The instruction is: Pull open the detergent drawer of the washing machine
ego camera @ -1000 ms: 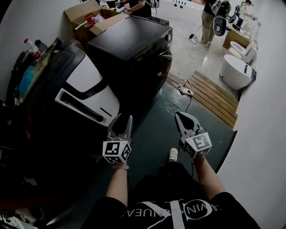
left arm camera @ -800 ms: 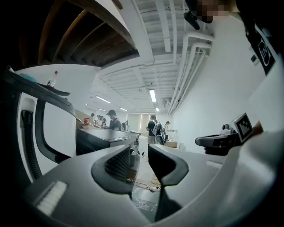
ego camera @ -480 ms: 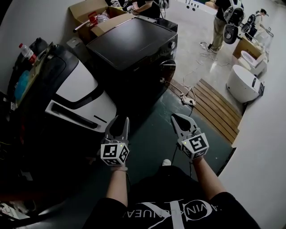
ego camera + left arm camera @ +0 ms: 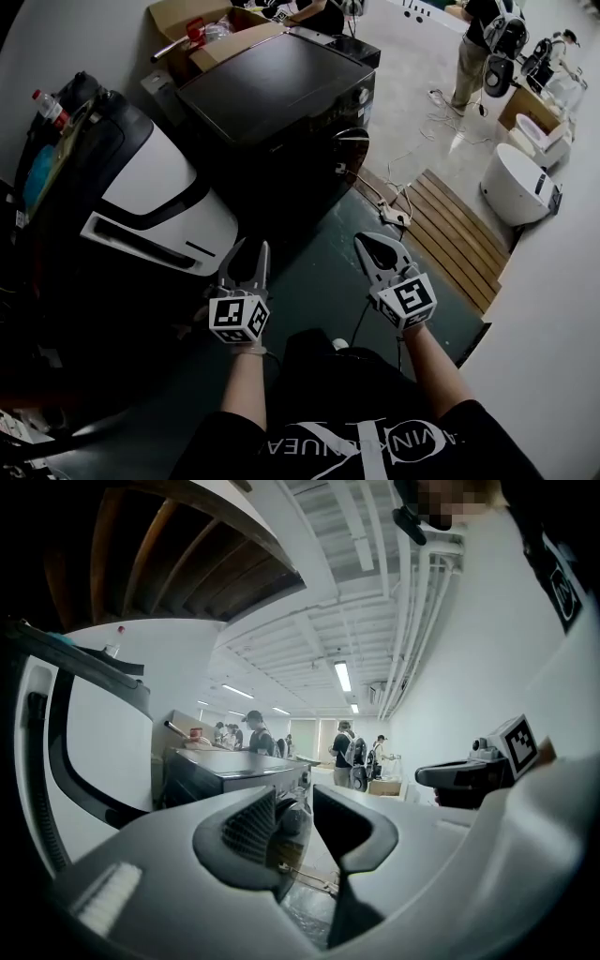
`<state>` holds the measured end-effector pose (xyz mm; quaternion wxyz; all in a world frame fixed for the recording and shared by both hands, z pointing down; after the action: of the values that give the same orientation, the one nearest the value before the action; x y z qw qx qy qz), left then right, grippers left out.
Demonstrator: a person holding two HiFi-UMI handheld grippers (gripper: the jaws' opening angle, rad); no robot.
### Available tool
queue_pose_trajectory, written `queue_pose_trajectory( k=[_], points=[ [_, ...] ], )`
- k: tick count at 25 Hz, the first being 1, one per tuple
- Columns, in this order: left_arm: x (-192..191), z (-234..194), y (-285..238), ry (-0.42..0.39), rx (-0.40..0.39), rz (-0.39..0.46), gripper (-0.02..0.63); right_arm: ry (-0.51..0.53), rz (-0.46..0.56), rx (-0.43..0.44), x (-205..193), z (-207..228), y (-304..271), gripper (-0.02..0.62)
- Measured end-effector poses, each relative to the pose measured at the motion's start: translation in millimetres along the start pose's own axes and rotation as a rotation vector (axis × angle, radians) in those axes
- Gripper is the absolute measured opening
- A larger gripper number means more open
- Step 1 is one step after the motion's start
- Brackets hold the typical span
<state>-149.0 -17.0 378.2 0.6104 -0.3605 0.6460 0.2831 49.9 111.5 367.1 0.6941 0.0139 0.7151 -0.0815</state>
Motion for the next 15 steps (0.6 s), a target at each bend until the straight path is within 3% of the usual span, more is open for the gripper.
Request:
queue_pose_trajectory(
  k=[15],
  points=[
    [-13, 3, -60, 0.014, 0.038, -0.022, 0.123, -0.004, -0.018, 0.031, -10, 56, -29, 0.012]
  ],
)
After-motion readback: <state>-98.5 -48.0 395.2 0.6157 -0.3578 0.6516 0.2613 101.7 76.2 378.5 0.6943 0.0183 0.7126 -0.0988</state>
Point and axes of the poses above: the fingertips, and each gripper's own axes: y backward along the fingers, z to its right, x out of its top, the point moved 4 cm from there along y, backward along the fingers
